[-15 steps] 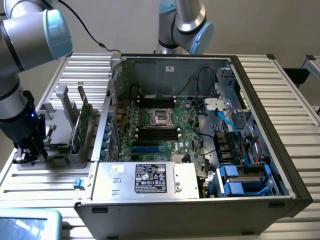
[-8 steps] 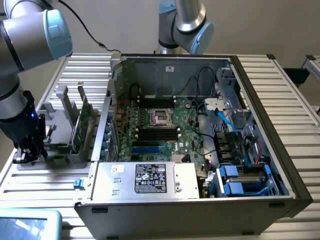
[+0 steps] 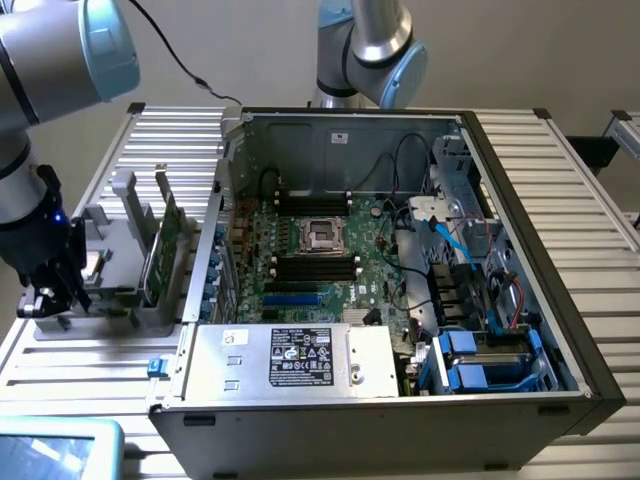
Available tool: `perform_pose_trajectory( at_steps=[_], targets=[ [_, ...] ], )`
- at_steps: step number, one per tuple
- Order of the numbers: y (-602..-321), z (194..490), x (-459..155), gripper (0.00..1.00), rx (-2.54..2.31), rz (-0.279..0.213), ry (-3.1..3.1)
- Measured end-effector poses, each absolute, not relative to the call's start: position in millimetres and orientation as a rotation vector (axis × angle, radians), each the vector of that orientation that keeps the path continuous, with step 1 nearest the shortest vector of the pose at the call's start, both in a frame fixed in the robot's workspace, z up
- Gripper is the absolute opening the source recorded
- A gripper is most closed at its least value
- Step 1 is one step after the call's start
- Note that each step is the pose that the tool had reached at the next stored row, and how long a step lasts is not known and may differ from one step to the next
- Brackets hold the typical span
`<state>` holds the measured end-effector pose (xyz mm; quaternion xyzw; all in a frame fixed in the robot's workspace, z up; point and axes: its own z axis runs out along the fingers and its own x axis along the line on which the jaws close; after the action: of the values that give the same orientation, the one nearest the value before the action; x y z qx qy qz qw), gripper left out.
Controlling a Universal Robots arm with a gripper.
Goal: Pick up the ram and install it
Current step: 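Pick up the ram and move it above insertion slot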
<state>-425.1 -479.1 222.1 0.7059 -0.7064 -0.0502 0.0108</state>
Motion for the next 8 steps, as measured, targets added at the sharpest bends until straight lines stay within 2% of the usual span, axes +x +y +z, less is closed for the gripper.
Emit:
perform_pose_trajectory(
  at_steps=[8],
  targets=[
    [-479.1,250.0,-425.2,0.11,2.203,-0.157,-2.204]
  ],
)
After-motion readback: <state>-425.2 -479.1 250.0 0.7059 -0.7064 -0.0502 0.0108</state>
